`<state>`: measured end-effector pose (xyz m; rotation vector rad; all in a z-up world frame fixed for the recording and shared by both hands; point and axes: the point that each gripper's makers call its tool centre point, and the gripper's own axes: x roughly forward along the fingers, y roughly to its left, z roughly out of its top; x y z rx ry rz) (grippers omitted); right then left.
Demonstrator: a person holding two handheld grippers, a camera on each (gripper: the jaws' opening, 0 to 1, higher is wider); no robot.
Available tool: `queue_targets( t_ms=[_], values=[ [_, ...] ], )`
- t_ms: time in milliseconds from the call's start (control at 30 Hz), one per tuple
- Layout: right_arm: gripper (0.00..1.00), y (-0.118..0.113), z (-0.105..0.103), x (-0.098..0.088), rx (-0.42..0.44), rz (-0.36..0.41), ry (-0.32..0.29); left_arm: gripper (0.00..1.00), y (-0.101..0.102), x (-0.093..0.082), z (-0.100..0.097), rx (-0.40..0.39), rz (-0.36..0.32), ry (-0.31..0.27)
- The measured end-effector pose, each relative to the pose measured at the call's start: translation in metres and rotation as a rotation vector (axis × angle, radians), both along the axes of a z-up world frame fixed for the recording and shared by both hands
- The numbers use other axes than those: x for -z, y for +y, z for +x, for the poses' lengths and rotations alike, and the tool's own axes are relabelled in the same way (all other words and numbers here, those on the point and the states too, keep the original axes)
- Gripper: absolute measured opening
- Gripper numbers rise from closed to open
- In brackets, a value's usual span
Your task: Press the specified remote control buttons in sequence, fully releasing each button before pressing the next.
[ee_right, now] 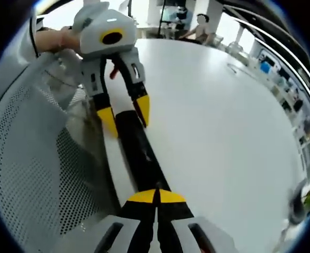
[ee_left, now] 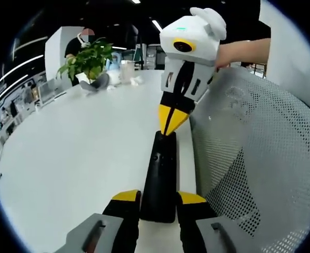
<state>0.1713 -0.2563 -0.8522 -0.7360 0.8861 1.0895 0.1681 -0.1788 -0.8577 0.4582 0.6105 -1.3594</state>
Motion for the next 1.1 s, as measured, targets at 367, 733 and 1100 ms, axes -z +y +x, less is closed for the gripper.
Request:
queue_targets(
  t_ms=[367, 733, 1100],
  values=[
    [0.00, 0.000, 0.000, 0.001, 0.031, -0.021, 0.041, 0.27, 0.001, 0.000, 0.000, -0.002, 0.010, 0.006],
    [0.00, 0.001, -0.002, 0.002, -0.293, -0.148, -0.008, 0.26, 0.003, 0.001, -0.001, 0.022, 0.025, -0.029],
    [0.00, 0.011, -0.001, -0.009, -0.270, -0.011, 0.032, 0.26, 0.003, 0.000, -0.001, 0.022, 0.027, -0.028]
  ],
)
